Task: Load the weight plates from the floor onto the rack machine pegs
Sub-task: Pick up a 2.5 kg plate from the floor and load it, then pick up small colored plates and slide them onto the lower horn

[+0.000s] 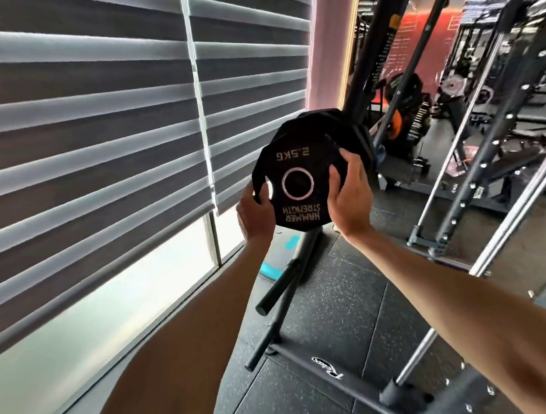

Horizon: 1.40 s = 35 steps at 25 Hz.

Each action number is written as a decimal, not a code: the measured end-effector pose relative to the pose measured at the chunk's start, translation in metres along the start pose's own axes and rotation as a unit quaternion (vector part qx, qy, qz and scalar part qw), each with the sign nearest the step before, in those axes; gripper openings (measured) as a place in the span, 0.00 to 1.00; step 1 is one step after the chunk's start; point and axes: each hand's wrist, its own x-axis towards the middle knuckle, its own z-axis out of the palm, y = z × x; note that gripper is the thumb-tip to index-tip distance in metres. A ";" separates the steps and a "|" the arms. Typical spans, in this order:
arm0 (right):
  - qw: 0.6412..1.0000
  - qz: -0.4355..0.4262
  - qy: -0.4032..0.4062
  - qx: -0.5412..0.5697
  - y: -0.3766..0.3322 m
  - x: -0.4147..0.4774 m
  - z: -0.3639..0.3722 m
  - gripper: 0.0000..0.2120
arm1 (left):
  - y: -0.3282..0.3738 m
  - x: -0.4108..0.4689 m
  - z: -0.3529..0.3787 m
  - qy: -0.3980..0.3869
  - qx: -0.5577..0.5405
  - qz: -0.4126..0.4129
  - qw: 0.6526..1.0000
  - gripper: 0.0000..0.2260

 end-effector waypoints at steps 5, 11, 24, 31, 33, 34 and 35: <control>0.996 -0.042 -0.023 -0.071 0.014 0.009 -0.004 0.16 | 0.000 0.010 0.020 -0.056 -0.012 -0.016 0.998 0.12; 0.988 -0.016 -0.060 -0.140 0.012 0.017 -0.007 0.16 | -0.006 0.033 0.028 -0.158 0.022 -0.077 0.984 0.15; 0.915 0.207 -0.243 -0.246 0.097 -0.136 -0.145 0.09 | -0.041 -0.154 0.092 -0.419 0.218 -0.162 0.866 0.10; 0.750 0.455 -0.385 -0.286 0.181 -0.305 -0.357 0.12 | -0.016 -0.403 0.203 -0.662 0.291 -0.027 0.690 0.12; 0.715 0.516 -0.372 -0.291 0.204 -0.359 -0.430 0.13 | 0.002 -0.493 0.225 -0.722 0.316 0.035 0.614 0.12; 0.702 0.535 -0.368 -0.292 0.215 -0.383 -0.464 0.13 | 0.009 -0.535 0.234 -0.744 0.327 0.068 0.578 0.12; 0.693 0.551 -0.364 -0.288 0.224 -0.404 -0.496 0.12 | 0.017 -0.575 0.241 -0.764 0.334 0.092 0.544 0.13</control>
